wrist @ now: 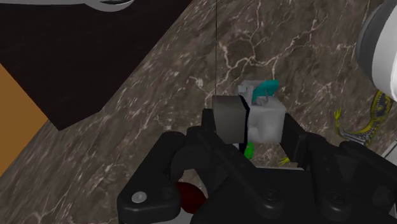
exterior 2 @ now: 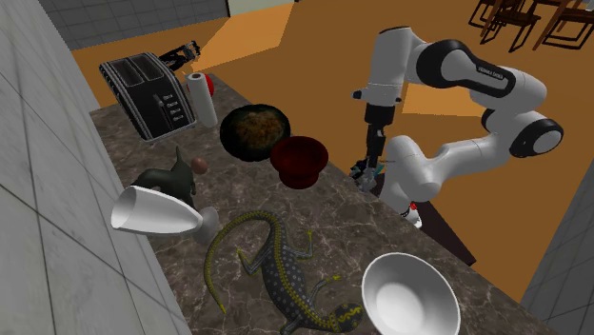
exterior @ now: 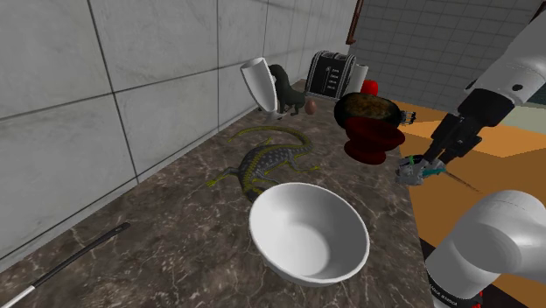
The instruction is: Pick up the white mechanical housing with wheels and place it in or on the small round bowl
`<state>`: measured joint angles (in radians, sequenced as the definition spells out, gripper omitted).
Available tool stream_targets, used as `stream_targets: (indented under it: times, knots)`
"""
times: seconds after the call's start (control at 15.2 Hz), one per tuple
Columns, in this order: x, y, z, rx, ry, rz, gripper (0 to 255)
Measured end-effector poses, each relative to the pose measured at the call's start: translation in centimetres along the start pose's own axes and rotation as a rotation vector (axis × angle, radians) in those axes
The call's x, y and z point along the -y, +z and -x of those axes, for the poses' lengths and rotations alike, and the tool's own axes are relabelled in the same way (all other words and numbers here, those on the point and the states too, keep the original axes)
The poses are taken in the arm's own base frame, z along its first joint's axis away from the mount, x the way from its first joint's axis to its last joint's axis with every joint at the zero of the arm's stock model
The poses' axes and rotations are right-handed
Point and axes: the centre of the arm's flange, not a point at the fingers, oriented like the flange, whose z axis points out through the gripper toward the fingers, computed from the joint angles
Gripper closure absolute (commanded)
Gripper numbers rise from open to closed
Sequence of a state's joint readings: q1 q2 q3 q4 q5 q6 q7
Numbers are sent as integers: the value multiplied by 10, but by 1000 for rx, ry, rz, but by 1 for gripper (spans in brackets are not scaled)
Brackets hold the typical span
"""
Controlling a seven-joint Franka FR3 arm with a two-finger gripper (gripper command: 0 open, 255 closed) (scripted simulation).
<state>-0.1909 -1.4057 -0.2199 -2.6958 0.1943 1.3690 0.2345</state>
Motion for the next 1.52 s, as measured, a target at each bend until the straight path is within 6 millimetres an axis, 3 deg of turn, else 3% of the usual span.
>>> stream_targets:
  times: [1.39,1.52]
  knots:
    - [44,-101,1,0,0,0,255]
    - [46,-107,-15,0,0,0,255]
